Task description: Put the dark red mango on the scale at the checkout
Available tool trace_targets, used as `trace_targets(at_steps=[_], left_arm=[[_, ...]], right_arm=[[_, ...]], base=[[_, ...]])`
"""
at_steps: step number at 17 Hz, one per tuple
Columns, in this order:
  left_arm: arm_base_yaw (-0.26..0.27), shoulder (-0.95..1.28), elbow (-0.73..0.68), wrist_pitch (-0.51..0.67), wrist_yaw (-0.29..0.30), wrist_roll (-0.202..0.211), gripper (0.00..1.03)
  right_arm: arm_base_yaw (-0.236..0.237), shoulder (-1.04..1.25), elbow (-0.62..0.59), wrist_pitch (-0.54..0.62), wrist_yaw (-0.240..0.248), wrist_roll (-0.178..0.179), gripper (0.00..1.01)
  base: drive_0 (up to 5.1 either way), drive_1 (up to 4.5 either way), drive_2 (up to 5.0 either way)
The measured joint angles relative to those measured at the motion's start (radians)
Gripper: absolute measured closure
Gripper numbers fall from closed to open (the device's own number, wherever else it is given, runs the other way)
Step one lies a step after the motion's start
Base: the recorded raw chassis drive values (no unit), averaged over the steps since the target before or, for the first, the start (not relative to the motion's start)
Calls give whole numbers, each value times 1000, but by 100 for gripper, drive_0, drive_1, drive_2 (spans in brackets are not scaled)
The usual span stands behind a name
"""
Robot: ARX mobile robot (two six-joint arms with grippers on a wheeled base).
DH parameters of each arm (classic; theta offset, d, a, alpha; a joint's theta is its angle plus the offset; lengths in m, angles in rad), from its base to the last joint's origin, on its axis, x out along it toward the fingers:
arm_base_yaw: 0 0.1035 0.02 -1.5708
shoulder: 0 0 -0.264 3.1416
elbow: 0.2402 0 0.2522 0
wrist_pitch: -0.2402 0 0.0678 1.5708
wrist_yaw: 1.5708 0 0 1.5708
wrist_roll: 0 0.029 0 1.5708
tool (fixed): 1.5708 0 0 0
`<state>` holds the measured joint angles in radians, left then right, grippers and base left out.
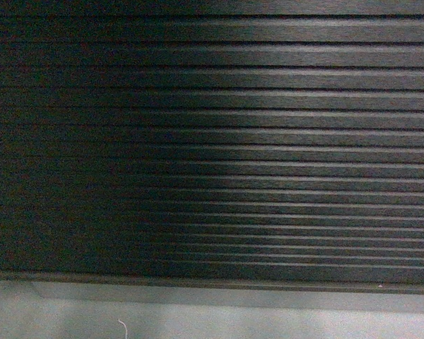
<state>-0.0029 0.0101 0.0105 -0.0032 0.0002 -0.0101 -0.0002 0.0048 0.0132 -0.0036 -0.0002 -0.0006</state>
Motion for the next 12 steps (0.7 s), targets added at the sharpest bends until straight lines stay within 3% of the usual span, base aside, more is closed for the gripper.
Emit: trace_targets(at_steps=[7, 12], left_arm=[[0, 0, 0, 0, 0, 0, 5], [0, 0, 0, 0, 0, 0, 5]], right_arm=[[0, 0, 0, -1, 0, 0, 3], [0, 0, 0, -1, 0, 0, 3]], base=[[-11, 283, -305], [0, 0, 0]])
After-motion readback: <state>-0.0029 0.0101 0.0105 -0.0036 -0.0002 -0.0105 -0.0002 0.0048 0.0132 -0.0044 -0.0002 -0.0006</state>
